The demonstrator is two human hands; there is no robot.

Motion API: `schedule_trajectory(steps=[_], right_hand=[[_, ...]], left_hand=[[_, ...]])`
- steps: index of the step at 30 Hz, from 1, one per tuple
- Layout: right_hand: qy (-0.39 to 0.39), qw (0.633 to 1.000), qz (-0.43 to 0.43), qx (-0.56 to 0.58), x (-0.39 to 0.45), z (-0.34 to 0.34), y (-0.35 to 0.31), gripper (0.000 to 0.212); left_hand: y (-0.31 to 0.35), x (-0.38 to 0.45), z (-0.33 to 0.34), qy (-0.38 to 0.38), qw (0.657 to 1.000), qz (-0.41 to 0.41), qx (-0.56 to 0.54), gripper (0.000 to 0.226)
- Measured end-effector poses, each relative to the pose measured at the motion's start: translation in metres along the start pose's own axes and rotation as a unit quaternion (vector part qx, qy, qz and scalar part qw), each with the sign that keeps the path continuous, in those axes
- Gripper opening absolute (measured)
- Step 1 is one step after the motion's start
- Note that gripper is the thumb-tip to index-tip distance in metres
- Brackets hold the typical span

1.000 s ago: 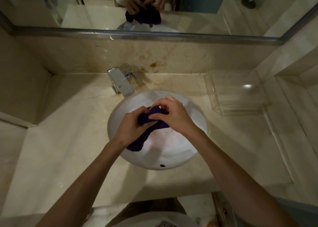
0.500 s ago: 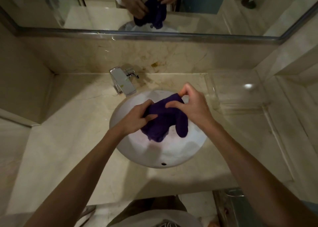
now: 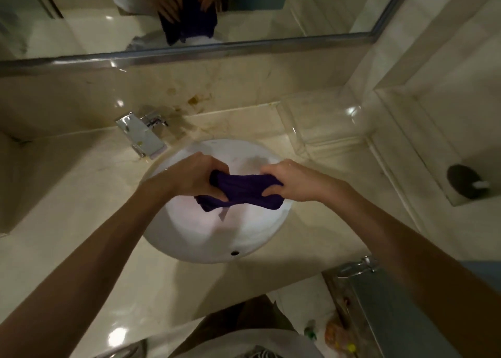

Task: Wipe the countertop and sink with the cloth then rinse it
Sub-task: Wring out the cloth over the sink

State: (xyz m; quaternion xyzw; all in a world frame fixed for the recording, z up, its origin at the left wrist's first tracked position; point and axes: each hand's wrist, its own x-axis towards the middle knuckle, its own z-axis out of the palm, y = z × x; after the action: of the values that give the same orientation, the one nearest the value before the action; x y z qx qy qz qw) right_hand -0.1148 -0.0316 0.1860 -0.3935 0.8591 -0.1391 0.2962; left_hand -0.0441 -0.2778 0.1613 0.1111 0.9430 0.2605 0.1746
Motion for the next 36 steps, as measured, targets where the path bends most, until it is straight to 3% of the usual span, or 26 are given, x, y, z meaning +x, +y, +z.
schedule_trajectory(steps=[6, 8, 12, 16, 18, 20, 23, 25, 29, 32, 36], right_hand=[[-0.018, 0.994, 0.023, 0.102, -0.030, -0.016, 0.045, 0.012], [0.001, 0.992, 0.029, 0.122, -0.034, -0.031, 0.063, 0.023], [0.163, 0.980, 0.022, 0.110, -0.031, -0.075, 0.116, 0.026], [0.352, 0.936, -0.027, -0.001, -0.013, -0.121, 0.179, 0.036], [0.395, 0.917, -0.024, -0.046, 0.003, -0.125, 0.217, 0.046], [0.362, 0.931, -0.002, -0.042, 0.019, -0.111, 0.260, 0.055], [0.221, 0.974, 0.036, -0.006, 0.022, -0.079, 0.305, 0.057], [0.175, 0.984, 0.021, 0.017, 0.018, -0.066, 0.320, 0.063], [0.202, 0.977, 0.016, 0.059, 0.019, -0.062, 0.319, 0.062], [0.232, 0.969, 0.044, 0.072, 0.032, -0.055, 0.314, 0.064], [0.215, 0.975, 0.038, -0.048, 0.042, -0.047, 0.323, 0.078]], left_hand=[[0.039, 0.039, -0.006, -0.066, 0.996, -0.003, -0.058, 0.026], [0.054, 0.063, -0.013, -0.056, 0.997, 0.001, -0.056, 0.023], [0.087, 0.120, -0.045, 0.061, 0.998, 0.013, 0.020, 0.026], [0.113, 0.191, -0.059, 0.246, 0.963, 0.053, 0.093, 0.025], [0.117, 0.230, -0.041, 0.287, 0.950, 0.048, 0.110, 0.026], [0.117, 0.267, -0.010, 0.271, 0.956, 0.018, 0.112, 0.030], [0.111, 0.297, 0.040, 0.166, 0.977, -0.048, 0.122, 0.042], [0.106, 0.302, 0.061, 0.174, 0.973, -0.060, 0.138, 0.046], [0.107, 0.298, 0.066, 0.170, 0.971, -0.057, 0.157, 0.048], [0.110, 0.303, 0.059, 0.156, 0.979, -0.056, 0.120, 0.075], [0.094, 0.319, 0.067, 0.103, 0.988, -0.052, 0.100, 0.063]])
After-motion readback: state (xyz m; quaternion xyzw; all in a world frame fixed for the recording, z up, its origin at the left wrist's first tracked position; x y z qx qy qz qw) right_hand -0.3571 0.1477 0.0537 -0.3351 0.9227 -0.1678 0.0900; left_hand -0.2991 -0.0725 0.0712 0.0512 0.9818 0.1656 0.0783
